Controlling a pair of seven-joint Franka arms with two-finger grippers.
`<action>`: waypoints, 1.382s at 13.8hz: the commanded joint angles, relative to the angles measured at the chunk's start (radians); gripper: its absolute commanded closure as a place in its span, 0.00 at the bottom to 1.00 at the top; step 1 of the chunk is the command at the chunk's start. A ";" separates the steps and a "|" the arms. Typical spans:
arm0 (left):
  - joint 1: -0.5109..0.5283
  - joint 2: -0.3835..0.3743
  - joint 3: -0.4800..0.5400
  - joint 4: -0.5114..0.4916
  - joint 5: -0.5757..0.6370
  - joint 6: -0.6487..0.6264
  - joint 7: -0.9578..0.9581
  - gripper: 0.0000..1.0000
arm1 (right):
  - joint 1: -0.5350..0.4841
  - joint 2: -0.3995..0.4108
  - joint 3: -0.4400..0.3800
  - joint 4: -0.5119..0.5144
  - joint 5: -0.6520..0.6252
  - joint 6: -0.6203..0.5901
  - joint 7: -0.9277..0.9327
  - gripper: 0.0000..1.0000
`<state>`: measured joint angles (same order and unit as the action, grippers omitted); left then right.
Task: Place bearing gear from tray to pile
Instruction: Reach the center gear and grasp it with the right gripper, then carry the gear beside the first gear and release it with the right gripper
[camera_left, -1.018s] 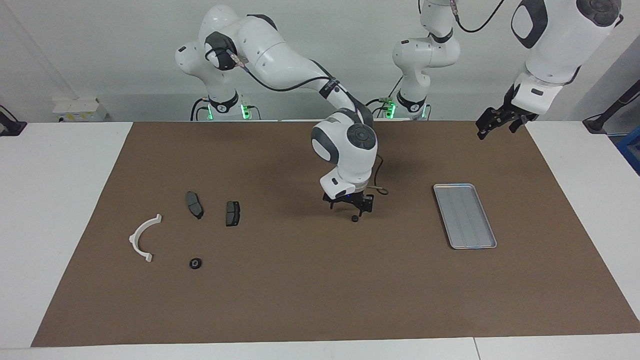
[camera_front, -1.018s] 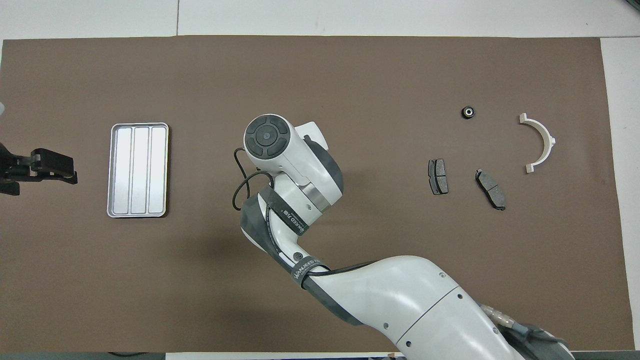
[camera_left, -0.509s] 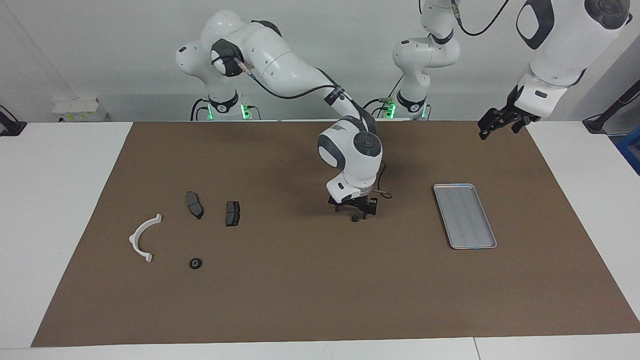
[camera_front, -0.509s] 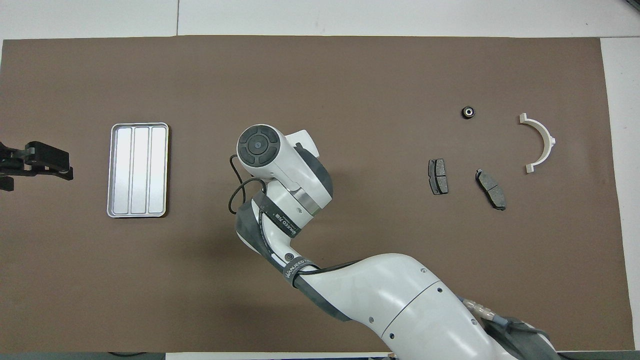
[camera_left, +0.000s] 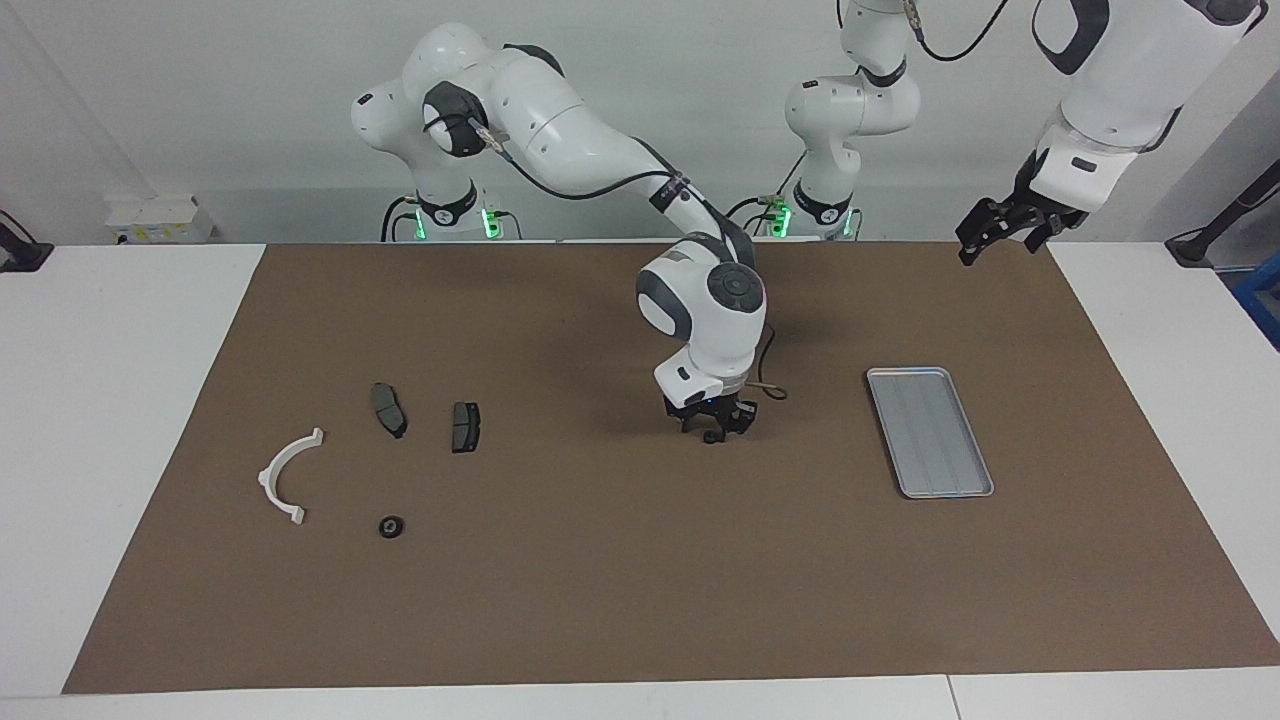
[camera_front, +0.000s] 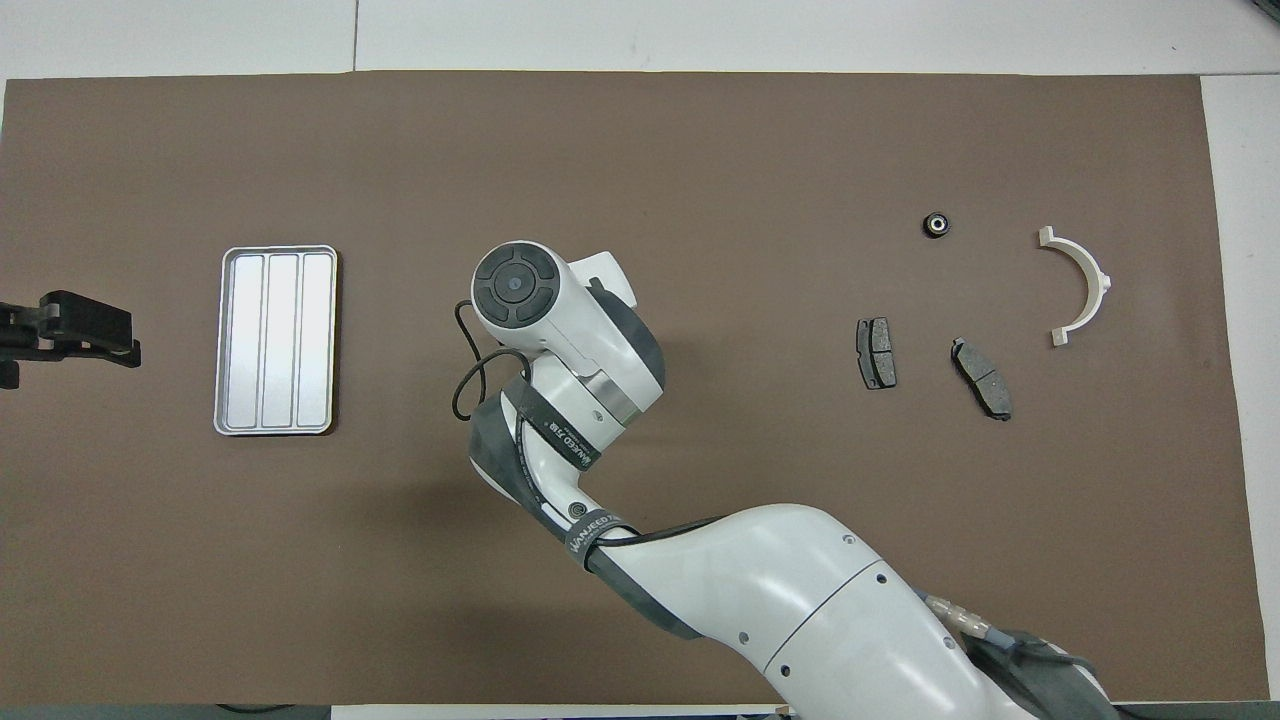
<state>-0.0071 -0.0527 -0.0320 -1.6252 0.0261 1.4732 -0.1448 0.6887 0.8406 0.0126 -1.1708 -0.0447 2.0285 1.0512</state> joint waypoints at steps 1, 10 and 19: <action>-0.001 -0.013 -0.002 0.005 -0.027 -0.010 0.013 0.00 | -0.005 0.026 -0.002 0.023 0.017 0.006 0.018 0.85; -0.002 -0.019 -0.011 -0.052 -0.032 0.075 0.011 0.00 | -0.047 0.002 -0.014 0.036 0.006 -0.107 -0.034 1.00; -0.011 -0.019 -0.042 -0.050 -0.032 0.073 0.008 0.00 | -0.420 -0.185 -0.006 0.007 0.009 -0.268 -0.799 1.00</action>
<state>-0.0111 -0.0536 -0.0804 -1.6562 0.0055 1.5349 -0.1408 0.3123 0.6640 -0.0094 -1.0811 -0.0441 1.6916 0.3519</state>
